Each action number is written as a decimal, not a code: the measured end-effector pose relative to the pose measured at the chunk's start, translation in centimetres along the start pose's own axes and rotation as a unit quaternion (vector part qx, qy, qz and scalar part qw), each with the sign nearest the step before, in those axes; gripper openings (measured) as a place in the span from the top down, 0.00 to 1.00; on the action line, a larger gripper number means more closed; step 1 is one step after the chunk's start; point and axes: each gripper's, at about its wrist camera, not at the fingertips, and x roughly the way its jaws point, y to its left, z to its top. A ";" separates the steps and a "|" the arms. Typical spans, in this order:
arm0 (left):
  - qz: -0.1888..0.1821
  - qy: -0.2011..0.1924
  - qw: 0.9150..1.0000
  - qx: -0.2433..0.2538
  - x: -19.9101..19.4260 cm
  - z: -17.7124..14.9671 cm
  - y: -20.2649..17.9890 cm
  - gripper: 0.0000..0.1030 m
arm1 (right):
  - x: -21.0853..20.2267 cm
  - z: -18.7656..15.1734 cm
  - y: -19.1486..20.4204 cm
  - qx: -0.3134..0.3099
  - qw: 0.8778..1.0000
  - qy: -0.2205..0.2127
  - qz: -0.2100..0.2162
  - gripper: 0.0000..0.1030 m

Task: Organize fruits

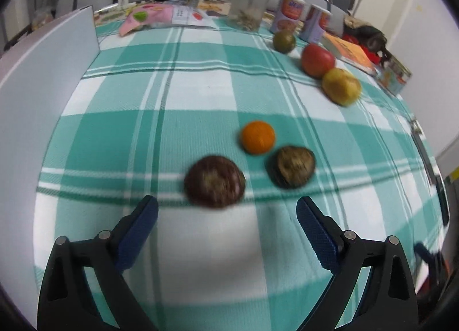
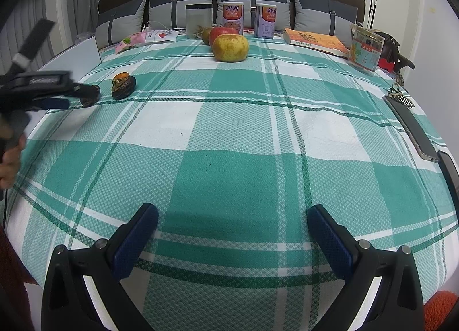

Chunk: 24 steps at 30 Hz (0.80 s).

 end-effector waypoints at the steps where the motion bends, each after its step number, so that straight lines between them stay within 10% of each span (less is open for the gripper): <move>1: 0.001 -0.005 1.000 -0.005 0.2 0.1 0.2 0.32 | 0.0 0.0 0.0 0.000 1.000 0.000 0.000 0.00; 3: 0.017 -0.010 1.000 -0.005 0.6 0.1 0.4 0.54 | 0.0 0.0 0.0 0.000 1.000 0.000 0.000 0.00; 12: 0.023 -0.023 0.999 0.029 -2.8 -3.7 1.0 0.56 | 0.0 0.0 0.0 -0.001 1.000 0.000 0.001 0.00; 14: 0.034 -0.019 0.999 0.031 -3.1 -4.8 1.3 0.54 | 0.0 0.1 0.0 0.000 1.000 0.000 0.001 0.00; 18: 0.061 -0.028 0.997 0.037 -3.0 -5.9 1.3 0.18 | 0.1 0.5 0.0 0.005 1.000 0.019 0.003 0.00; 24: 0.071 -0.028 0.996 0.038 -2.6 -6.1 1.4 0.11 | 0.5 4.2 -2.3 0.049 0.997 0.030 0.051 0.00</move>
